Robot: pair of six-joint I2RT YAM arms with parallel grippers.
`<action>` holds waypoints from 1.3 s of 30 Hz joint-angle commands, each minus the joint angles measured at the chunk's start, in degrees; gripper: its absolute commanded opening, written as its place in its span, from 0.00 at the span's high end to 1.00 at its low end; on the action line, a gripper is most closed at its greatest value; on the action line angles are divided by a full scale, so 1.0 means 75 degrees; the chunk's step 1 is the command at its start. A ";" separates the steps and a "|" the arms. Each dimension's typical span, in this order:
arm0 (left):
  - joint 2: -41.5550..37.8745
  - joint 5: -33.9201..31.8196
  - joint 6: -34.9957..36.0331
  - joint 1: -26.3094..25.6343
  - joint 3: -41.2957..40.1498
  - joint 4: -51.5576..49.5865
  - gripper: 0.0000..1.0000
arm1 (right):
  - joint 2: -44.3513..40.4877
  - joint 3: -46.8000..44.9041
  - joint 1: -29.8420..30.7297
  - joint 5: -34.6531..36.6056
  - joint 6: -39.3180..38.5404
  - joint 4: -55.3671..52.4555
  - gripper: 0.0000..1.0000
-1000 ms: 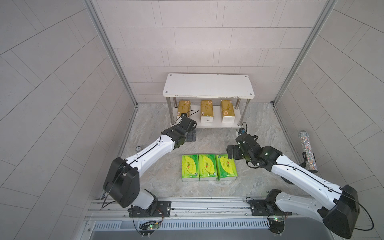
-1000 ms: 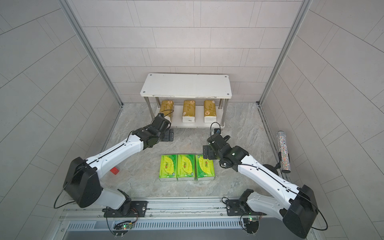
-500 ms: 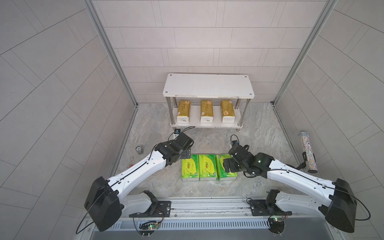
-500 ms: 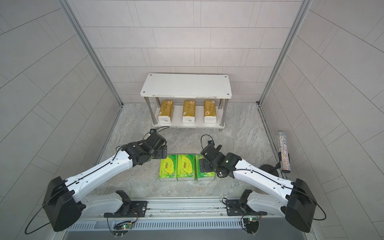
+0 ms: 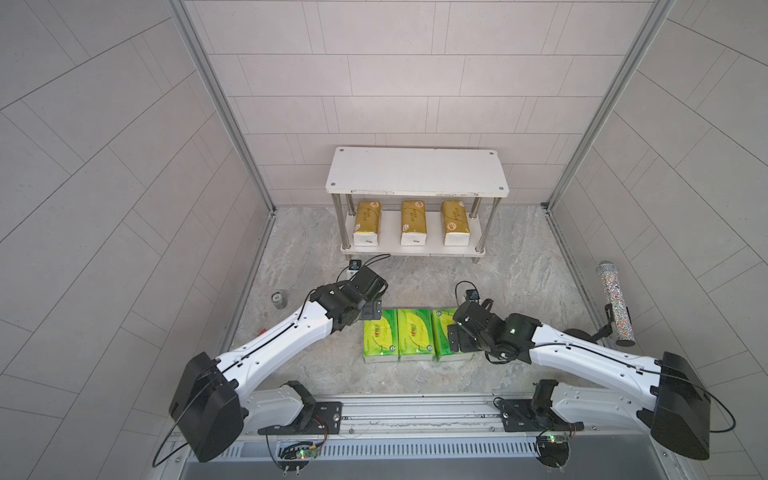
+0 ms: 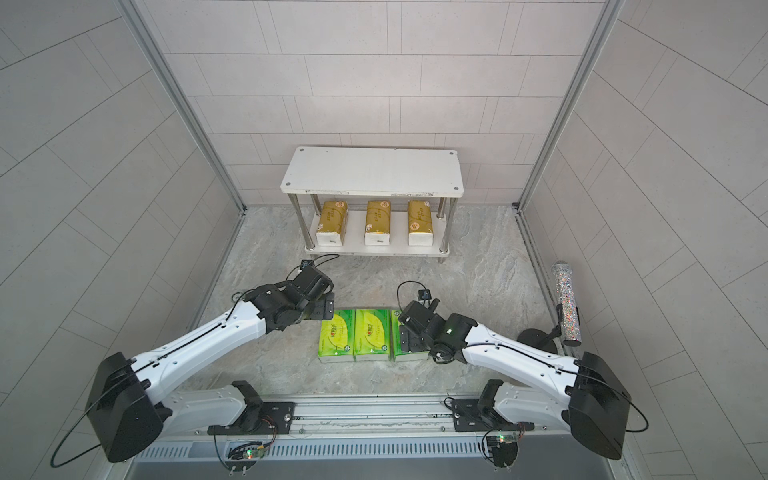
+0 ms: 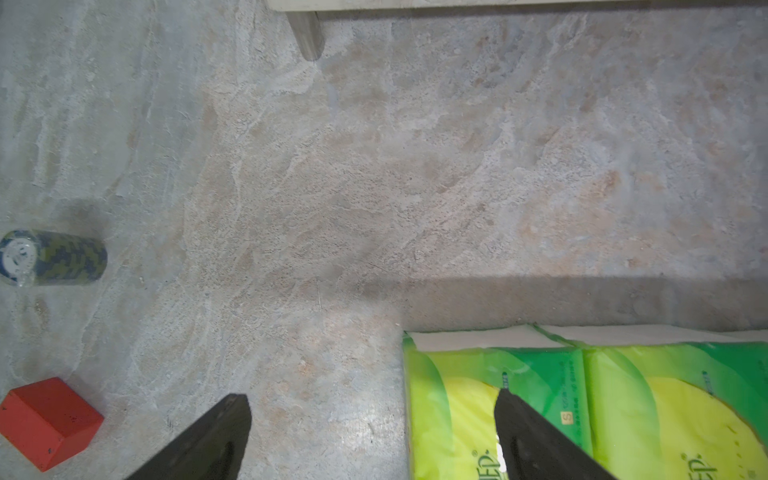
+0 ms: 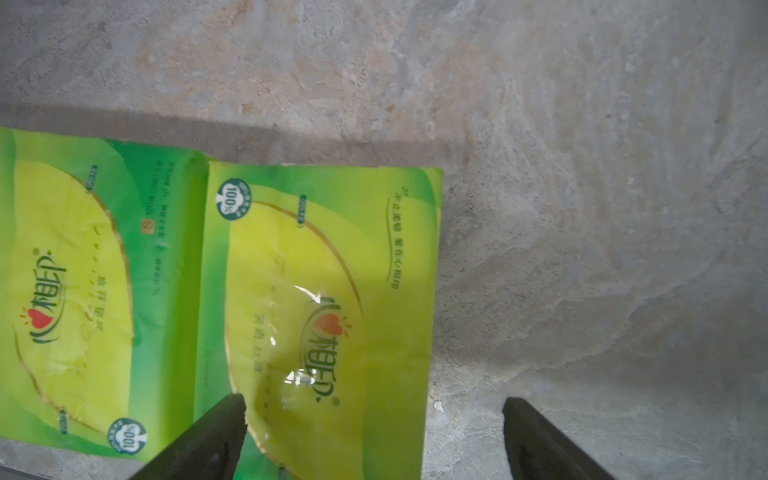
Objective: Place the tissue boxes on the shelf by color
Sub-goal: Pick up the box of tissues from the center of the board.
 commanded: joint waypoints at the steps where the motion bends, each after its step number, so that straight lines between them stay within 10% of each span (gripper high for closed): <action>1: 0.0036 0.0571 0.0034 -0.0212 0.0334 -0.0286 0.01 | -0.0395 -0.0263 -0.0675 -0.0966 -0.0385 0.0218 0.01; 12: 0.0726 0.1327 0.0179 -0.1067 0.1582 -0.0430 0.02 | -0.0059 -0.0584 -0.2104 -0.3923 -0.1263 0.0943 0.07; 24: 0.1428 0.1949 0.0689 -0.1260 0.2264 -0.0306 0.03 | 0.0794 -0.0839 -0.2515 -0.2935 -0.0201 0.2057 0.32; 39: 0.3278 0.3025 0.0901 -0.1323 0.3367 0.0774 0.08 | 0.1939 0.0332 -0.3430 -0.3301 0.0116 0.2365 0.26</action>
